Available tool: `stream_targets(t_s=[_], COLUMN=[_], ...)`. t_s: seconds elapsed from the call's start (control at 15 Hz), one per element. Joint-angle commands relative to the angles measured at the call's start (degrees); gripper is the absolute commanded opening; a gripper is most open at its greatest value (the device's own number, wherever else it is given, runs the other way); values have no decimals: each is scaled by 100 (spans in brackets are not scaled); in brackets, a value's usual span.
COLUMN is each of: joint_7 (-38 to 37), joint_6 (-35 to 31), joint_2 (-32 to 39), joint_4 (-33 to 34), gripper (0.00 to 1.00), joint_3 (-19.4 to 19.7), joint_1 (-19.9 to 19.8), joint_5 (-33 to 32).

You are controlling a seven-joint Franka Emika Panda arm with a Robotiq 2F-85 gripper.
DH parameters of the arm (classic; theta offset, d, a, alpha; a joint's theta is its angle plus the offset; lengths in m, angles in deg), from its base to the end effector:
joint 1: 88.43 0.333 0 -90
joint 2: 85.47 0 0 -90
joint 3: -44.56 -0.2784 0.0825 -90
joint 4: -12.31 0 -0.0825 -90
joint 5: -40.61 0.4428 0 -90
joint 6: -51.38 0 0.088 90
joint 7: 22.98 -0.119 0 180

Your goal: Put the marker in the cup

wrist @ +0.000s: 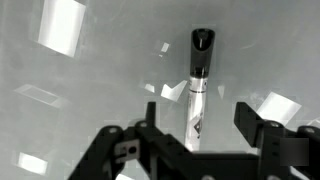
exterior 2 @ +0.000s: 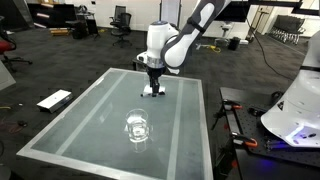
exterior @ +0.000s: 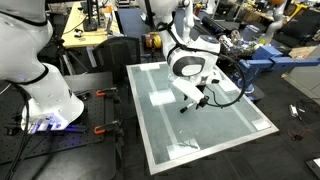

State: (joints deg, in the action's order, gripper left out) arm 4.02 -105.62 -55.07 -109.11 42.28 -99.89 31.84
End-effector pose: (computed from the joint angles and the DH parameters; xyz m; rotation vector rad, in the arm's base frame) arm 0.5856 -0.0872 0.0696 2.9922 0.6736 0.1118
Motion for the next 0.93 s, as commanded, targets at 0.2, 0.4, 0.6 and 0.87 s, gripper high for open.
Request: stream_targets(t_s=[0.2,0.4,0.6,0.87], joint_7=[261,277,209,-12], joint_6=[172,219,537,1052], joint_2=[310,390,317,40], joint_4=[405,490,540,575], gripper=[28,5,5,5], joint_3=[-214,-264,-326,-249], joint_1=[-181,-220,-215,-48], joint_5=[100,110,186,226])
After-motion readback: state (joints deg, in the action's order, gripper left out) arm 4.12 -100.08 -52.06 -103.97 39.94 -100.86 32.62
